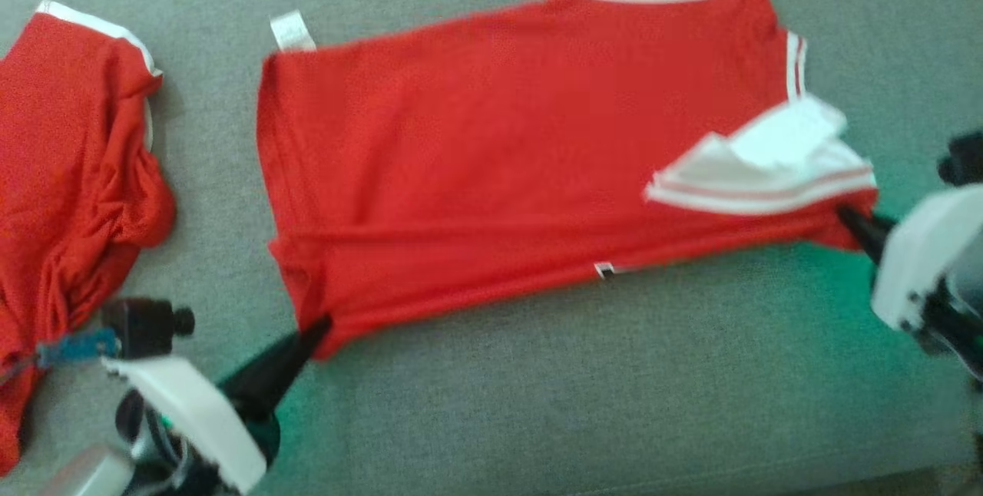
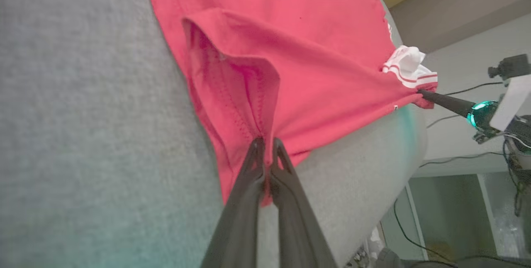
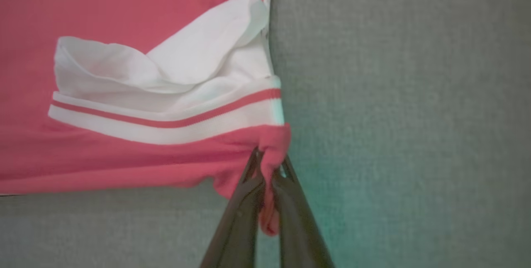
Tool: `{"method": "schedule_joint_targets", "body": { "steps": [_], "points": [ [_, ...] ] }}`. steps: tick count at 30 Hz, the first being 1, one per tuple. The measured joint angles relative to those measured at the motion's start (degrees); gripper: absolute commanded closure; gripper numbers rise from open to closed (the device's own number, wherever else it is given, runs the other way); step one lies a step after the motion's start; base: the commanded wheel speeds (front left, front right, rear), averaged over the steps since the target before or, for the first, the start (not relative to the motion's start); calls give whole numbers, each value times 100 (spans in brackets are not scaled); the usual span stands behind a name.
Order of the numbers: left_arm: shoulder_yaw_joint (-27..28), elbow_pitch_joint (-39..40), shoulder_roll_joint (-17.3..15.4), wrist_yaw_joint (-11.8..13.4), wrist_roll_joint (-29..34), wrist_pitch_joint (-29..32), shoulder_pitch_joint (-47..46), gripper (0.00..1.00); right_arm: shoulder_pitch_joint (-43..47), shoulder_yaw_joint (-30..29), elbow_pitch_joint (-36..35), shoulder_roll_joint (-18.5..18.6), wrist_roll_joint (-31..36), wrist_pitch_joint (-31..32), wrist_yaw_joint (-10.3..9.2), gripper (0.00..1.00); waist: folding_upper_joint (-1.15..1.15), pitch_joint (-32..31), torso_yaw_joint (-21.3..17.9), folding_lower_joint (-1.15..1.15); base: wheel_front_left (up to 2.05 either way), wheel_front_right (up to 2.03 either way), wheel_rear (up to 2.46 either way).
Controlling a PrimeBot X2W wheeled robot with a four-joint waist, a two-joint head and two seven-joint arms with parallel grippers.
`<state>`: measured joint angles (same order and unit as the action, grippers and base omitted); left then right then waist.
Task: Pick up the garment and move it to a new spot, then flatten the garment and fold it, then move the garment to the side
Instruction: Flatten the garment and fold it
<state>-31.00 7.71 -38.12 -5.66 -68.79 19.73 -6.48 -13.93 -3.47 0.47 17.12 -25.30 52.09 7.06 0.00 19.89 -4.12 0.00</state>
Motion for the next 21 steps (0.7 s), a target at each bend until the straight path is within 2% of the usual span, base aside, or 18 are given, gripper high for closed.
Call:
{"method": "schedule_joint_targets", "body": {
  "steps": [6,11,13,14,15,16,17,19,20,21],
  "points": [
    [-14,491,-303,-38,-100,44,661,100,773,-338,-621,335,-363,608,1,100,0,-115,-1,-1,0,0,0],
    [-96,641,-447,-30,-124,143,942,100,1079,-369,-851,387,-427,793,4,98,0,-104,-21,0,0,0,0],
    [-140,651,-452,13,-113,144,951,100,1129,-307,-870,387,-401,792,4,67,0,-90,-21,-1,0,0,0],
    [-149,661,-452,22,-85,143,951,100,1130,-258,-880,387,-391,791,4,17,0,-77,-18,-1,0,0,0],
    [-160,671,-452,45,-63,143,950,100,1130,-215,-900,387,-391,790,4,0,0,-58,-14,-1,0,0,0],
    [-172,670,-449,62,-62,143,949,100,1129,-190,-901,387,-389,781,4,0,0,-41,-10,0,0,0,0],
    [-175,662,-442,104,-33,135,945,72,1128,-174,-901,390,-369,749,4,0,0,-31,-6,0,0,0,0],
    [-187,642,-442,164,68,136,937,35,1127,-132,-906,426,-344,661,4,0,0,-23,-4,0,0,0,0],
    [-193,639,-436,165,89,125,936,0,1127,-119,-909,445,-344,630,4,0,0,-26,-4,0,0,0,0],
    [-191,636,-423,182,89,97,934,0,1127,-90,-915,485,-344,599,4,0,0,-31,-3,0,0,0,0]
  ]
}}
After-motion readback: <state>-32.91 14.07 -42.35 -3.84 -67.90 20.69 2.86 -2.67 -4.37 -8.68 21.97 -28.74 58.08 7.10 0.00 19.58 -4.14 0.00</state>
